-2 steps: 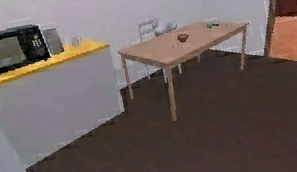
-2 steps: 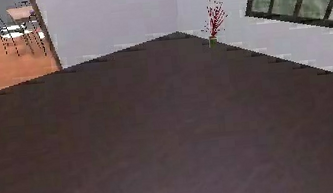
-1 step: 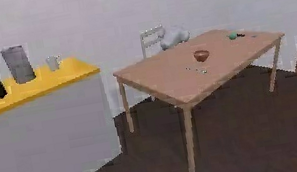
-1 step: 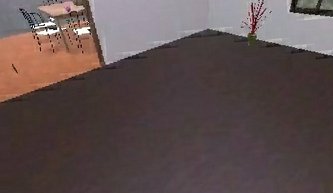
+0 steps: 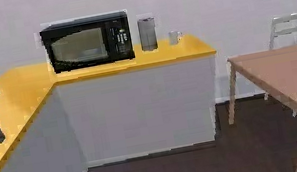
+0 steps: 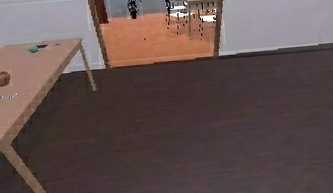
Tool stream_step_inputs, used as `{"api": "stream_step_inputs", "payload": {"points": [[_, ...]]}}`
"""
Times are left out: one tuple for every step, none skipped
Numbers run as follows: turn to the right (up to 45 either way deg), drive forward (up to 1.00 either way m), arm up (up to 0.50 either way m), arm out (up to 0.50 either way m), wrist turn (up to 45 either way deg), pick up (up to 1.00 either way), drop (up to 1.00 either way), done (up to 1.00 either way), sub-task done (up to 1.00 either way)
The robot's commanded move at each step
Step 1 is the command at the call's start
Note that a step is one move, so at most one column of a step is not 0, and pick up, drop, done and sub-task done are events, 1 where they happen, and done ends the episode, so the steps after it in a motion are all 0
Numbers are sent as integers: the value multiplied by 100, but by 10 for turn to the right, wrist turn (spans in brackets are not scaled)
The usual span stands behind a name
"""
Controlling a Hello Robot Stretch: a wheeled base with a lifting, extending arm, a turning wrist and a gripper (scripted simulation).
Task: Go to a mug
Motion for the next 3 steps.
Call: {"api": "stream_step_inputs", "payload": {"points": [[0, 80, 0, 0, 0, 0, 0, 0, 0], [150, 0, 0, 0, 0, 0, 0, 0, 0], [0, 0, 0, 0, 0, 0, 0, 100, 0]]}}
